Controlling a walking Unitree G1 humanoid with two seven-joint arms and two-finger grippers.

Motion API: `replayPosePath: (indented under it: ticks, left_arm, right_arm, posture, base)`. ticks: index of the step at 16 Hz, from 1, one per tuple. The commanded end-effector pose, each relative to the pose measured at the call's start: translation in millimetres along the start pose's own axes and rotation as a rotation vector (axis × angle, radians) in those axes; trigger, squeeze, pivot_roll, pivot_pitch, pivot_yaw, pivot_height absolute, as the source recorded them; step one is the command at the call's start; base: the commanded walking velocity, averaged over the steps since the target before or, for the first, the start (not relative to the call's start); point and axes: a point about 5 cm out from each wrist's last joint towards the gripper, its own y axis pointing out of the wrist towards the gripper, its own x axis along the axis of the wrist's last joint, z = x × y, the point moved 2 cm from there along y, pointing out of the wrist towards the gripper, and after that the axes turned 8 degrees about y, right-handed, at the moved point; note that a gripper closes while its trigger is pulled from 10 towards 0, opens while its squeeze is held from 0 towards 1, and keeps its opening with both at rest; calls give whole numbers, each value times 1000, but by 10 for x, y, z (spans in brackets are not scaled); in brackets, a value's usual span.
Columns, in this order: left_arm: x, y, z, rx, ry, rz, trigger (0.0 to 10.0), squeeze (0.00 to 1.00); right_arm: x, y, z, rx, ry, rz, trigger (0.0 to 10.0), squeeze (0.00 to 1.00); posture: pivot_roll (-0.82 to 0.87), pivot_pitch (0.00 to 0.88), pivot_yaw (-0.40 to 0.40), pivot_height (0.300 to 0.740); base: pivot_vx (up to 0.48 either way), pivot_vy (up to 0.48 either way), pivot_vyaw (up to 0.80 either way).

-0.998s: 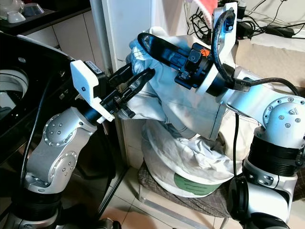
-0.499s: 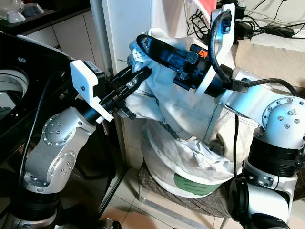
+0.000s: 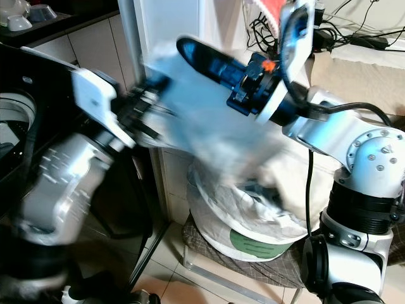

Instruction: Clothes washing

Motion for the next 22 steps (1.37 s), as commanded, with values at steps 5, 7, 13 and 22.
replayPosePath:
  ticks: [5,7,13,22]
  left_arm:
    - [782,85,1274,380,491,-67,0,0]
    - [1372,49,1782,604,831,-130,0,0]
    - [2003,-106,2029,957,1525,-268,0,0]
    - [-485,-733,2369,543,884,1001,10000,0]
  right_arm:
    - [-210,-33,11,-148,-305,135,10000,0]
    - [-296,7,-48,-190,-329,139,10000,0]
    - [-253,25,-75,-223,-372,41,10000,0]
    - [-854,-24,-186,-286,-323,274,10000,0]
  posture:
    - [11,0,8,740]
    - [21,0,13,740]
    - [2,0,38,740]
    - [-16,0,36,740]
  base:
    - [0,0,0]
    - [0,0,0]
    - [0,0,0]
    - [0,0,0]
